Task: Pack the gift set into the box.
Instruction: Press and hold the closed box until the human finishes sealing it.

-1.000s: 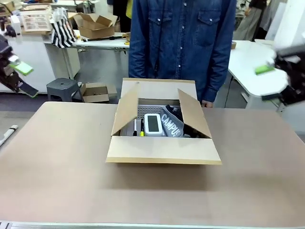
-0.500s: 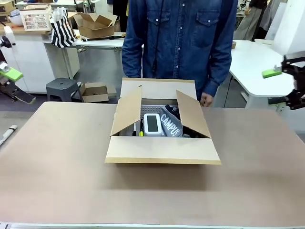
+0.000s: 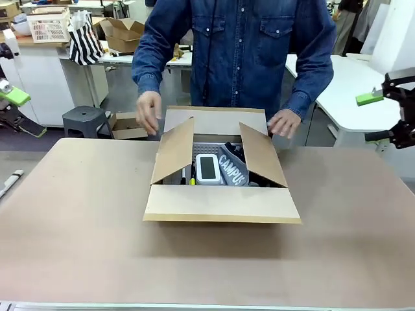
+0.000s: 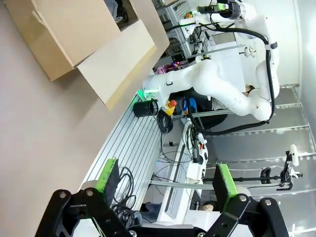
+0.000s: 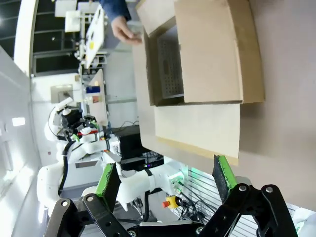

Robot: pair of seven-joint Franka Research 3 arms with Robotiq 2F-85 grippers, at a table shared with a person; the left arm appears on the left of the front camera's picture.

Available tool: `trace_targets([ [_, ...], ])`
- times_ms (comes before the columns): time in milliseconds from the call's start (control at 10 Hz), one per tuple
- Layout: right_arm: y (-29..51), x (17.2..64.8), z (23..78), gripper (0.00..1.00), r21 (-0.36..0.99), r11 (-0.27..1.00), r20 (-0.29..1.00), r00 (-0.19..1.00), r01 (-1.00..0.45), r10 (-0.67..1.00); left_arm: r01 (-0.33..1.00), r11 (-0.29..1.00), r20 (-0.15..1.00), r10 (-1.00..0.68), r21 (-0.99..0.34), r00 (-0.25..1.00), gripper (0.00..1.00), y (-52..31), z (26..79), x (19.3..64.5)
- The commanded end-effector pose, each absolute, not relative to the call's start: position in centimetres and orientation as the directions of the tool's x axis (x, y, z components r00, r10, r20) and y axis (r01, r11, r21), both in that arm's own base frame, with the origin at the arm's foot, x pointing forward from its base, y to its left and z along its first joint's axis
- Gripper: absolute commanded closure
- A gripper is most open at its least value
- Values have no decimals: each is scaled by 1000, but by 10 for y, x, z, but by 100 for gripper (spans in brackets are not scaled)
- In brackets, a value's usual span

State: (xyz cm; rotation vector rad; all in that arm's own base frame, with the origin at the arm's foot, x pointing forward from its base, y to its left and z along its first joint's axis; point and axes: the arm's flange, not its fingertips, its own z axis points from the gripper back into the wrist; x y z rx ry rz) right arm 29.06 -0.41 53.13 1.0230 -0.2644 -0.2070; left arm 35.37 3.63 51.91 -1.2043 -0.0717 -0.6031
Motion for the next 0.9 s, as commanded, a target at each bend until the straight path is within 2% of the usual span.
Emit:
trace_targets([
  [0, -4, 292, 532, 0, 872, 489, 134, 949, 23, -284, 468, 223, 364, -385, -855, 848, 0, 34, 519, 352],
  [800, -4, 292, 532, 0, 872, 489, 134, 949, 23, -284, 468, 223, 364, -385, -855, 848, 0, 34, 519, 352],
])
